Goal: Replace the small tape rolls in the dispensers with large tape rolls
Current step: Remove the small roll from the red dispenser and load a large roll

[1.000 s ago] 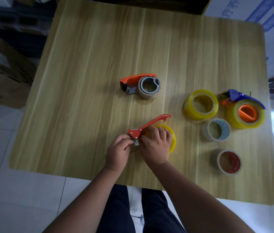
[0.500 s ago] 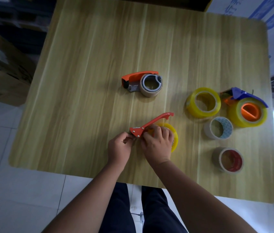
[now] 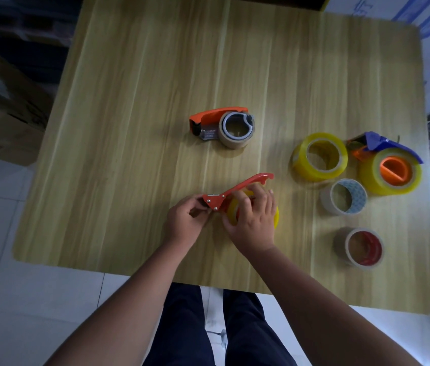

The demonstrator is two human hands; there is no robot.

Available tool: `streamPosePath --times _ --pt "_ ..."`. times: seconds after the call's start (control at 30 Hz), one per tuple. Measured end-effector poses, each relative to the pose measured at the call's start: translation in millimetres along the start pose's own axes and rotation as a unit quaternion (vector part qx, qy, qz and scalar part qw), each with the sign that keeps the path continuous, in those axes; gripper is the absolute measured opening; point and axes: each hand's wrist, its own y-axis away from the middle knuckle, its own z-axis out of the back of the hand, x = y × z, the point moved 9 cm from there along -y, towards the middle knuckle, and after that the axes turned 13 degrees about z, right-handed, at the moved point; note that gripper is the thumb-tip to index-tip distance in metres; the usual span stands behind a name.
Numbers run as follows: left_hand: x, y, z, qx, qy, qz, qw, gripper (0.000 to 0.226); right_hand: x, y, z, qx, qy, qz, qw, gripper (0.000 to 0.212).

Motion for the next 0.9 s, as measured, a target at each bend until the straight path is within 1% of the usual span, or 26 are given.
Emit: streamPosePath --times 0.03,0.13,0.23,0.33,0.43,0.57,0.67,0.73,0.8,0.87,0.9 --pt "-0.8 -1.6 -0.4 0.003 0.001 -0.003 1.0 0.019 2.1 -5.6 0.8 0.01 0.012 0.014 1.0 0.055" --pt "-3.4 -4.3 -1.1 0.009 -0.006 -0.014 1.0 0.018 5.8 -16.6 -6.0 0.075 0.042 0.065 0.994 0.051" --pt "-6.0 -3.5 -0.7 0.012 -0.025 -0.028 0.999 0.016 1.9 -18.2 -11.7 0.105 0.041 0.087 0.99 0.045" --pt "-11.2 1.7 -1.8 0.017 -0.037 -0.061 0.997 0.013 -0.9 -21.6 -11.3 0.102 0.037 0.078 0.991 0.038" --pt "-10.3 5.0 -2.3 0.017 -0.025 -0.066 0.997 0.011 -1.2 -26.7 -9.8 0.093 0.036 0.069 0.993 0.032" --pt "-10.2 7.1 -3.2 0.008 -0.038 -0.089 0.995 0.015 0.2 -28.8 -9.1 0.089 0.025 0.071 0.993 0.034" --pt "-10.7 9.9 -4.8 0.005 -0.058 -0.107 0.993 0.019 -1.9 -26.7 -3.6 0.068 0.006 0.086 0.994 0.041" --pt "-12.0 11.5 -5.3 0.002 -0.065 -0.118 0.991 0.02 -5.7 -21.5 -1.4 0.084 -0.003 0.093 0.992 0.05" --pt "-14.2 11.7 -5.8 0.002 -0.07 -0.129 0.989 0.019 -15.3 -15.5 -0.8 0.137 0.003 0.071 0.988 0.066" --pt "-14.2 10.9 -6.7 0.007 -0.079 -0.136 0.987 0.019 -27.6 -9.5 -3.3 0.222 0.023 0.038 0.974 0.088" --pt "-14.0 10.1 -7.4 0.013 -0.083 -0.14 0.987 0.02 -32.1 -6.5 -5.7 0.269 0.035 0.034 0.962 0.099"
